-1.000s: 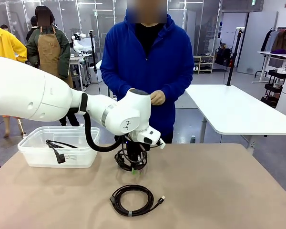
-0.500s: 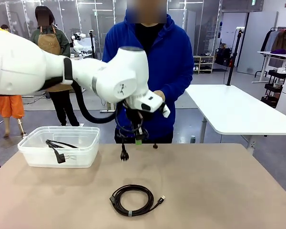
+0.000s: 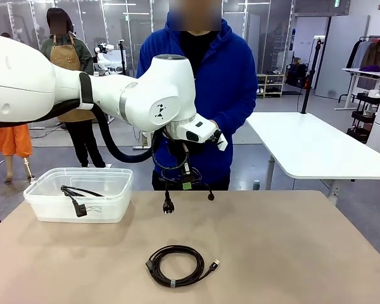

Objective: Organize and store the cables.
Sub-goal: Place the Power Cable into the Organizing box.

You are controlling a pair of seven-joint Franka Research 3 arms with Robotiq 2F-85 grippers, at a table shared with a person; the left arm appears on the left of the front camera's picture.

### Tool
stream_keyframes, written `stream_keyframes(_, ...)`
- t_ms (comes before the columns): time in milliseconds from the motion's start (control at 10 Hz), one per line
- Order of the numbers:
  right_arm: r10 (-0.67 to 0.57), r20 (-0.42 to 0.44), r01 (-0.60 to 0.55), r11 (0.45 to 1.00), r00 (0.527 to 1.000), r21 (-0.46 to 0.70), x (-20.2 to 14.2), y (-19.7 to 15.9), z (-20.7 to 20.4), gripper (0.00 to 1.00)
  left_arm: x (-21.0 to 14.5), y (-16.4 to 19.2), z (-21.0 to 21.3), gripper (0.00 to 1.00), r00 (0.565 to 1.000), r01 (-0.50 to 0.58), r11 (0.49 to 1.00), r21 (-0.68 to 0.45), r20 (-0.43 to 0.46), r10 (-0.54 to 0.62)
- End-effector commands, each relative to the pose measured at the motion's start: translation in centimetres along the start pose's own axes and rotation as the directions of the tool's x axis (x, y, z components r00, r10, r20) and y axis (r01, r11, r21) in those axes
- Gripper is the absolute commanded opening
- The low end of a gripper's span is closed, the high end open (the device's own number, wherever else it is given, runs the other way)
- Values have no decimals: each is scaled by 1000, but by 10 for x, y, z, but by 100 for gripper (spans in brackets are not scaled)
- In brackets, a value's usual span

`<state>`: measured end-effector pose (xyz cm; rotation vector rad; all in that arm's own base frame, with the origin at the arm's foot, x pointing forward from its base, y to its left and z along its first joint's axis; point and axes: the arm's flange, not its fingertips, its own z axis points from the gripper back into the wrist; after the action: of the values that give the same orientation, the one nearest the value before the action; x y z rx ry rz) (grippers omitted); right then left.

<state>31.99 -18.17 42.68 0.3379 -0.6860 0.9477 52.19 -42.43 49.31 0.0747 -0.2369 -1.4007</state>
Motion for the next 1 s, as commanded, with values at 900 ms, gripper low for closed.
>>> stream_keyframes(900, -1, 11, 1, 1000, 1000, 1, 1, 1, 0, 100, -224, 62, 121, 18, 900, 372, 884, 284, 123, -418)
